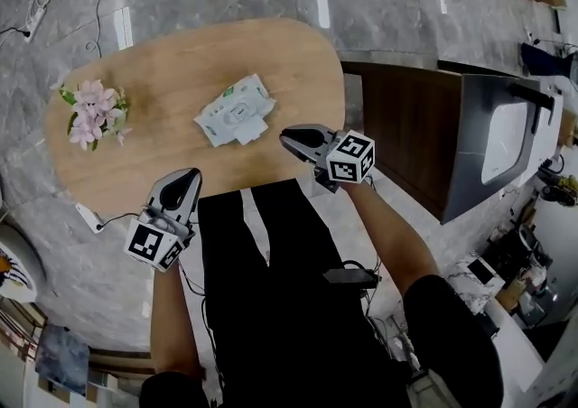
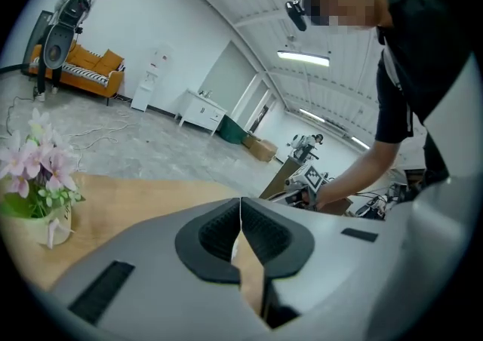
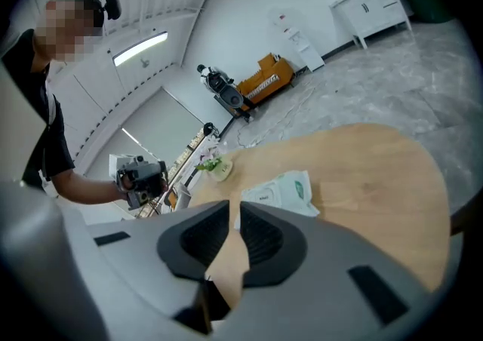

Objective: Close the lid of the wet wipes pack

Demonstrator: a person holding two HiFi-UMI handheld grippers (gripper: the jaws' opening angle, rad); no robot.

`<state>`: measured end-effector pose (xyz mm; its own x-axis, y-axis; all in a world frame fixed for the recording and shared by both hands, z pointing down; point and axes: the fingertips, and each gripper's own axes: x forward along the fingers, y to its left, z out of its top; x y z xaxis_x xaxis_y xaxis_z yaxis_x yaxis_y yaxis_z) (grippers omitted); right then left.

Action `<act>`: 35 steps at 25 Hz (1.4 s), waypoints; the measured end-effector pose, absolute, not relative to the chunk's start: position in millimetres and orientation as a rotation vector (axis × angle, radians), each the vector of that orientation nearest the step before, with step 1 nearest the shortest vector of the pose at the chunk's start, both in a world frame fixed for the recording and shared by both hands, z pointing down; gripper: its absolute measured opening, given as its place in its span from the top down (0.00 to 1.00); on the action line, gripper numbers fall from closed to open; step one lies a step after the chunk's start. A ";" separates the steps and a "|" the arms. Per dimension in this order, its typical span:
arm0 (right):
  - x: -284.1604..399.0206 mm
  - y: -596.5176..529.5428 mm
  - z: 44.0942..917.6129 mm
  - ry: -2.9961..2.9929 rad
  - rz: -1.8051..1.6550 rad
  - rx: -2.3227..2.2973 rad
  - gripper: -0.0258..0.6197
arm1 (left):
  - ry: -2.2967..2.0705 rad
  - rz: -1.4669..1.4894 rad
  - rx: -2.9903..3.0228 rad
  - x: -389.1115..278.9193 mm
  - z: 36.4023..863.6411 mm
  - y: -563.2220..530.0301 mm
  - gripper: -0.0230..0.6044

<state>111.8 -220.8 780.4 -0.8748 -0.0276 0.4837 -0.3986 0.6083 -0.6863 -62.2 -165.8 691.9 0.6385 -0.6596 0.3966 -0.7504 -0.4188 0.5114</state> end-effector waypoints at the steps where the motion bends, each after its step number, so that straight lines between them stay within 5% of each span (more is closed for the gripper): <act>1: 112.9 -218.9 795.0 -2.386 1.185 0.311 0.89 | -1.090 0.179 2.175 -60.1 698.6 -163.8 0.94; 13: 111.6 -215.3 888.5 -2.236 1.230 0.108 0.86 | -1.052 0.165 2.141 -38.6 737.2 -174.7 0.94; 35: 99.8 -195.0 918.8 -2.158 1.357 0.011 0.85 | -1.030 0.159 2.111 -34.0 757.4 -160.8 0.94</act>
<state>99.8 -195.0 918.8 -0.8296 0.2903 0.4770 -0.3039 0.4819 -0.8218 -34.0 -160.8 757.4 0.6656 -0.6215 0.4131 -0.7171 -0.3794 0.5846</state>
